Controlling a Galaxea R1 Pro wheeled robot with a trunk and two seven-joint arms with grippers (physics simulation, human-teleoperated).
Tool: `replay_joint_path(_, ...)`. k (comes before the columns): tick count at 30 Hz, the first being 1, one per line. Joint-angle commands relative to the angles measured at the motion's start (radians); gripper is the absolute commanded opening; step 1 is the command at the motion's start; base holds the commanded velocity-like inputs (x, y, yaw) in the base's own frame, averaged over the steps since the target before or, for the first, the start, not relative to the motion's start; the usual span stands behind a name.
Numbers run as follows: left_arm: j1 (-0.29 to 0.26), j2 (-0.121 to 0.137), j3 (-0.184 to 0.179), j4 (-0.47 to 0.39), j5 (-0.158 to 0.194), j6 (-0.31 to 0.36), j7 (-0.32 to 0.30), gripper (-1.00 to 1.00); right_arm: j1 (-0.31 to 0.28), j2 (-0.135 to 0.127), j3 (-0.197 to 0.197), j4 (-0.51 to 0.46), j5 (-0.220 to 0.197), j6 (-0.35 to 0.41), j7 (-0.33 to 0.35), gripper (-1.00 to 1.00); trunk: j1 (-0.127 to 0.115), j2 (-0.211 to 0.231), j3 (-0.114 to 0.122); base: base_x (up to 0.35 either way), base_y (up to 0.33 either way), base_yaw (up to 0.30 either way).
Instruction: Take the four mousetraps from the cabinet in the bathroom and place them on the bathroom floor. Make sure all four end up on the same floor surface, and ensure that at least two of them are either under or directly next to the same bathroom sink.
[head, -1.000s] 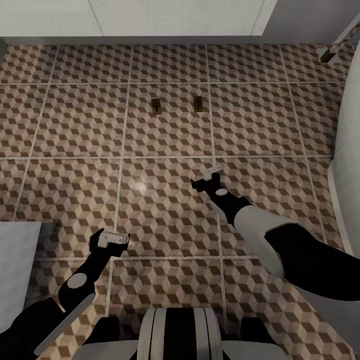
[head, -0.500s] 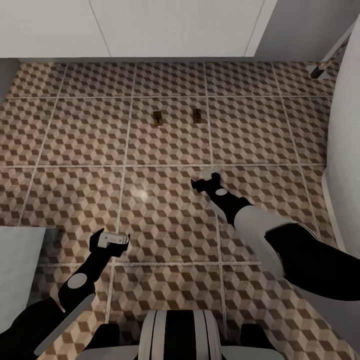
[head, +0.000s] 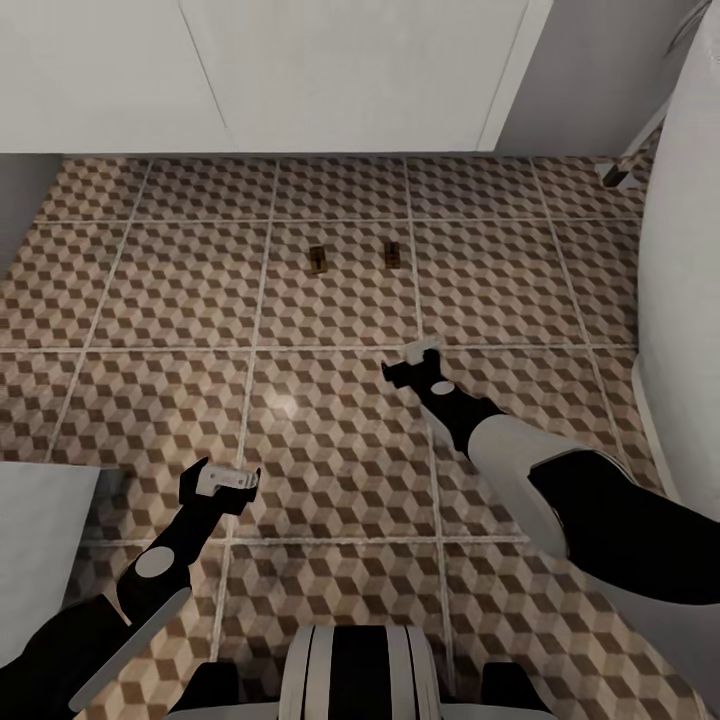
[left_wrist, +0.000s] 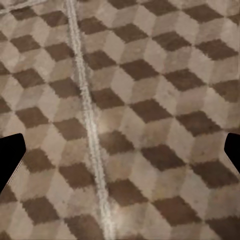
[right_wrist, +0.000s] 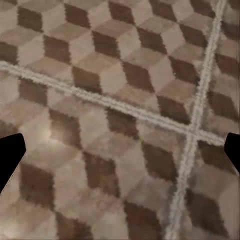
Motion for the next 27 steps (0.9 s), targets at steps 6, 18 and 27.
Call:
replay_joint_path(6,-0.001,0.002,-0.004,0.001,0.008,0.003,0.008,1.0,0.022,0.0,0.003,0.003,0.005,-0.004,-0.004,1.0,-0.003,0.001,0.023,0.0,0.0,0.0)
replay_joint_path(18,-0.001,0.003,-0.008,0.028,0.009,0.0,0.007,1.0,0.087,0.0,0.003,0.003,0.005,-0.011,-0.005,1.0,-0.008,0.004,0.069,0.0,0.0,0.0)
replay_joint_path(27,-0.001,0.001,-0.028,0.059,0.009,-0.005,0.006,1.0,0.138,0.0,0.003,0.003,0.005,-0.046,-0.005,1.0,-0.012,0.006,0.104,0.0,0.0,0.0)
